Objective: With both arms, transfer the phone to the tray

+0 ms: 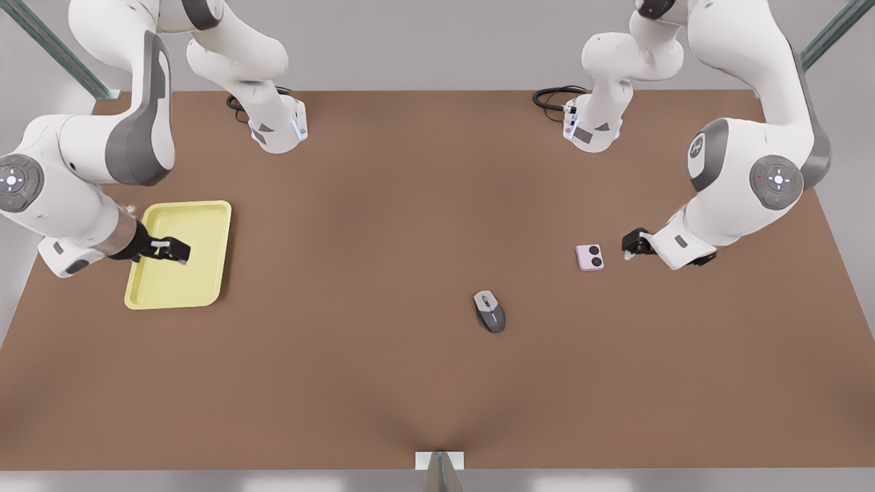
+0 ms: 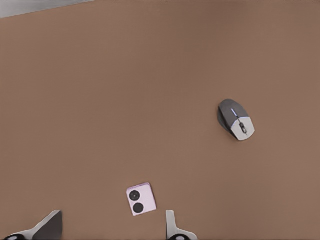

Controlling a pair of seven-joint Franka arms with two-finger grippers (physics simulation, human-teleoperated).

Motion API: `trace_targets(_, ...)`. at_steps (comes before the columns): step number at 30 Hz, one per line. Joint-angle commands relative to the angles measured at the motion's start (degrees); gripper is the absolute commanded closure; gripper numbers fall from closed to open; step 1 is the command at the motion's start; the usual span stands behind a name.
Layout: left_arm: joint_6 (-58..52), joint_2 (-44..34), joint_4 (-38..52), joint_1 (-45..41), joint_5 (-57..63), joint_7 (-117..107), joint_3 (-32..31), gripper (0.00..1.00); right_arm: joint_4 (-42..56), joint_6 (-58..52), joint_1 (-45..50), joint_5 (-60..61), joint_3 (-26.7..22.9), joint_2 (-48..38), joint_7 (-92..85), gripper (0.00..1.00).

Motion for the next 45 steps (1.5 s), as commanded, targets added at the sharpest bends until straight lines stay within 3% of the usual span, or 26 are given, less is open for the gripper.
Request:
trace_targets(1, 5.73, 0.64, 0.22, 0.05, -0.03, 4.10, 0.01, 0.00, 0.02, 4.37, 0.05, -0.40, -0.05, -0.01, 4.00, 0.00)
trace_targets(4, 5.91, 0.20, 0.92, -0.21, 2.77, 1.12, -0.43, 0.00, 0.02, 4.37, 0.05, -0.40, 0.04, -0.01, 3.91, 0.00)
trace_targets(7, 6.17, -0.42, -6.81, -0.74, 3.83, -0.99, -0.78, 0.00, 0.02, 4.37, -0.04, -0.31, 0.04, -0.01, 3.47, 0.00)
trace_targets(11, 10.13, 7.84, -7.52, -0.74, 4.18, -10.04, -0.69, 0.00, 0.10, 4.37, 0.05, -0.22, 0.04, -0.01, 3.56, 0.00)
trace_targets(13, 15.56, 3.02, -17.87, -1.18, 3.13, -14.09, -1.13, 0.00, 0.10, 4.37, -0.04, -0.22, 0.04, 0.08, 3.56, 0.00)
trace_targets(14, 23.56, -0.41, -25.88, -1.18, -1.44, -14.18, -1.13, 0.00, 0.10, 4.37, -0.04, -0.22, 0.04, 0.08, 3.56, 0.00)
trace_targets(18, 32.98, -0.42, -34.67, -1.18, -1.97, -14.44, -1.04, 0.00, 0.02, 4.37, -0.04, -0.22, 0.04, 0.08, 3.47, 0.00)
trace_targets(30, 51.08, 3.63, -44.34, -1.09, 2.07, -21.21, 0.63, 0.00, 0.10, 3.76, -0.04, -0.31, 0.04, -0.01, 3.73, 0.00)
trace_targets(37, 55.48, 4.24, -49.88, -1.09, 1.99, -22.44, 0.71, 0.00, 0.19, 3.58, 1.10, -0.31, 0.30, -0.36, 3.64, 0.00)
trace_targets(45, 56.97, 6.53, -49.97, -1.09, 2.78, -22.53, 1.86, 0.00, 0.19, 3.67, 1.19, -0.31, 0.39, -0.45, 3.73, 0.00)
